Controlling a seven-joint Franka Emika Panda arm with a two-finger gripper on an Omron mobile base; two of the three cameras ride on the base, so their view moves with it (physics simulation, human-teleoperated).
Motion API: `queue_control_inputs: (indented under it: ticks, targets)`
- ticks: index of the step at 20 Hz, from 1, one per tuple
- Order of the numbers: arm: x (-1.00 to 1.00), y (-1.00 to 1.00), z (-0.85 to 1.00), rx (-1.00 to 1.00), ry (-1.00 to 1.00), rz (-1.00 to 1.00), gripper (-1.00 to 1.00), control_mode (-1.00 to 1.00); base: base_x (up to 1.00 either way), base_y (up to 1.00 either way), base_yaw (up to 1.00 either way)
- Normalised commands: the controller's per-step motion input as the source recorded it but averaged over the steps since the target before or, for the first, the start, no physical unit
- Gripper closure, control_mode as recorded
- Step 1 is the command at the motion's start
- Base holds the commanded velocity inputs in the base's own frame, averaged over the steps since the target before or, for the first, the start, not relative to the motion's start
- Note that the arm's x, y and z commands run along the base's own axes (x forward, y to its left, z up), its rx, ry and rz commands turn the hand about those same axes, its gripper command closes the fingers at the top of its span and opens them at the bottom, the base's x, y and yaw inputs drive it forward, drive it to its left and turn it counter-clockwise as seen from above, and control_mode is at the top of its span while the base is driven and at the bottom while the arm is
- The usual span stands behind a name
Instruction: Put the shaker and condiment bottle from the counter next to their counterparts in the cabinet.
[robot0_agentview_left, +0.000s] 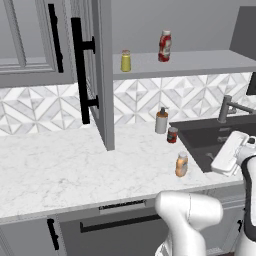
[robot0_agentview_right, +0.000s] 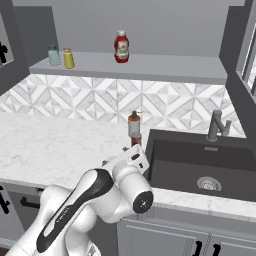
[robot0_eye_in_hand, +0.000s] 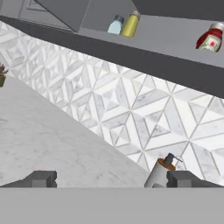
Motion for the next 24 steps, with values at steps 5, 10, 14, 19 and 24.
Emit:
queue_control_inputs:
  ticks: [5, 10, 14, 19, 24]
  targets:
    - [0.05, -0.15, 0.0, 0.0, 0.05, 0.06, -1.0, -1.0, 0.0, 0.0, 0.0]
    - [0.04, 0.0, -0.03, 0.0, 0.03, 0.09, -1.0, -1.0, 0.0, 0.0, 0.0]
    - [0.34, 0.0, -0.21, 0.0, 0.0, 0.19, -1.0, -1.0, 0.0, 0.0, 0.0]
    - [0.52, -0.1, -0.16, 0.0, 0.0, 0.21, -1.0, -1.0, 0.0, 0.0, 0.0]
    - [0.53, -0.38, -0.18, 0.0, 0.0, 0.22, -1.0, -1.0, 0.0, 0.0, 0.0]
